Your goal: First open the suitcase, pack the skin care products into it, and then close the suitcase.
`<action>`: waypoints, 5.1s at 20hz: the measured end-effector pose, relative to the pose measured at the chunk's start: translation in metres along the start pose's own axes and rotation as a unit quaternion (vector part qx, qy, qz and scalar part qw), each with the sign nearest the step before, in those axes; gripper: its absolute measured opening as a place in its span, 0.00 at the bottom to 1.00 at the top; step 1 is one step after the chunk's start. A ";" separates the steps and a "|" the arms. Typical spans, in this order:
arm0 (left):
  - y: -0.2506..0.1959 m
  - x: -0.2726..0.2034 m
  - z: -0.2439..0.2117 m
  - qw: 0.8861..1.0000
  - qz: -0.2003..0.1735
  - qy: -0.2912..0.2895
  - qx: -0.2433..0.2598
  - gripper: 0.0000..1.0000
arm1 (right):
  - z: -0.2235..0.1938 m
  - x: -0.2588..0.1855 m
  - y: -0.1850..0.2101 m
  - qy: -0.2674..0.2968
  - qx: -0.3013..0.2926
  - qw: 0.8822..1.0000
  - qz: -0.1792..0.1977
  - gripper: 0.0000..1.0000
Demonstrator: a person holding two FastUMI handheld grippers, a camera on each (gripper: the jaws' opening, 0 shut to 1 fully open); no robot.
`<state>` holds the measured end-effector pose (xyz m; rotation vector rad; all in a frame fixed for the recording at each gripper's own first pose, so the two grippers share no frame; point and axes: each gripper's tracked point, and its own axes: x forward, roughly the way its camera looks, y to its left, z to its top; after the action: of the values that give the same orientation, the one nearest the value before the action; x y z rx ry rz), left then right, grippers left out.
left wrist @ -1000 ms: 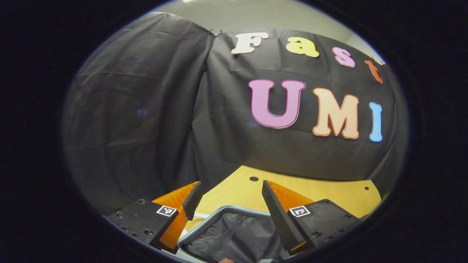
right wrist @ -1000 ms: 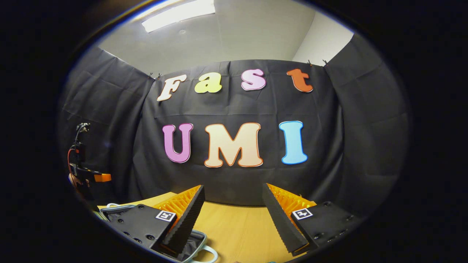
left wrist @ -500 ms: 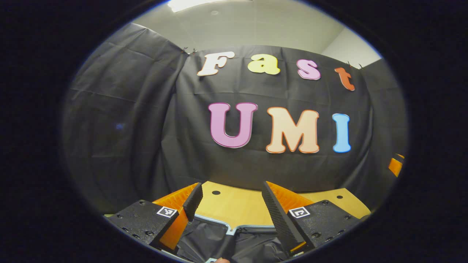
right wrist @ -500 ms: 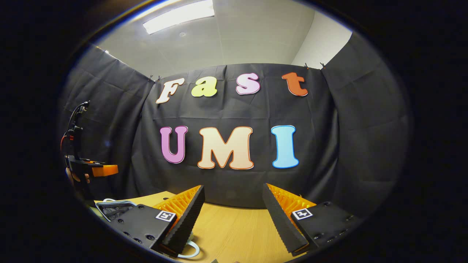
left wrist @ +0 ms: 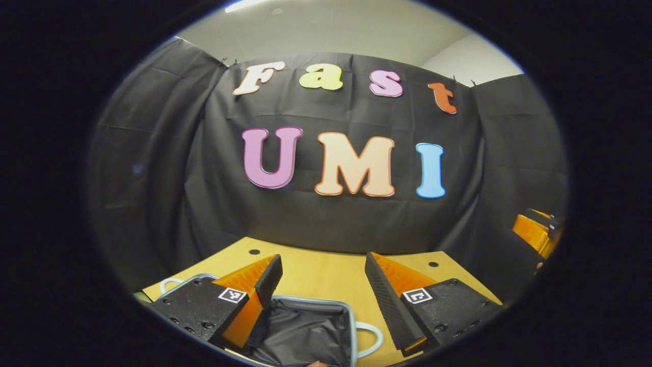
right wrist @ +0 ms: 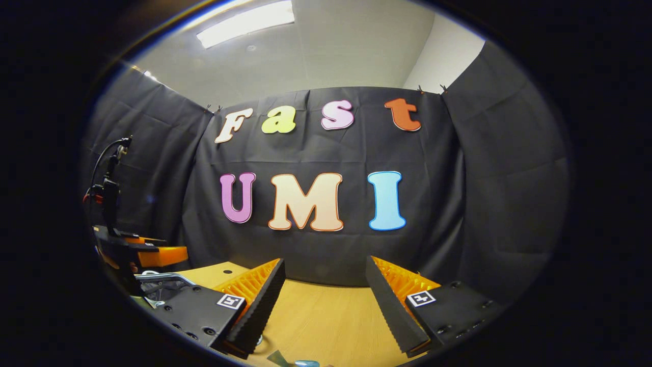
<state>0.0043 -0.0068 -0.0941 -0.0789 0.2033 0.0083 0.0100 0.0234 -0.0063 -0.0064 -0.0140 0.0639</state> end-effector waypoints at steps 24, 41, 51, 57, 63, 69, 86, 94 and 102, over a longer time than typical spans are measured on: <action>-0.167 -0.022 -0.240 0.956 -0.150 0.253 -0.011 0.93 | -0.038 -0.018 -0.056 0.046 -0.022 0.999 -0.010 0.99; -0.181 -0.022 -0.280 0.935 -0.171 0.308 -0.033 0.22 | -0.110 -0.028 -0.033 0.113 -0.018 0.992 0.043 0.99; -0.134 -0.019 -0.187 0.961 -0.124 0.246 -0.013 0.22 | -0.203 -0.039 0.015 0.188 -0.029 0.974 0.121 0.99; -0.102 -0.031 -0.169 0.967 -0.084 0.240 -0.015 0.21 | -0.266 -0.057 0.025 0.243 -0.037 0.959 0.143 0.94; -0.074 -0.044 -0.169 0.967 -0.050 0.251 -0.009 0.21 | -0.311 -0.078 0.034 0.285 -0.045 0.943 0.165 0.82; -0.045 -0.055 -0.180 0.962 -0.027 0.270 0.003 0.21 | -0.311 -0.076 0.044 0.301 -0.018 0.936 0.181 0.47; 0.088 -0.063 -0.266 0.895 -0.005 0.446 0.008 0.22 | -0.195 -0.045 0.211 0.317 0.105 0.909 0.247 0.45; 0.101 -0.041 -0.288 0.895 -0.026 0.445 -0.027 0.24 | -0.209 -0.044 0.253 0.364 0.109 0.890 0.253 0.46; 0.097 -0.014 -0.238 0.928 -0.069 0.362 -0.054 0.95 | -0.248 -0.046 0.279 0.415 0.113 0.870 0.241 0.45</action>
<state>-0.0592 0.0712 -0.3313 -0.2048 0.9387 -0.1538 -0.0500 0.2974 -0.2571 0.1999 0.8663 0.5625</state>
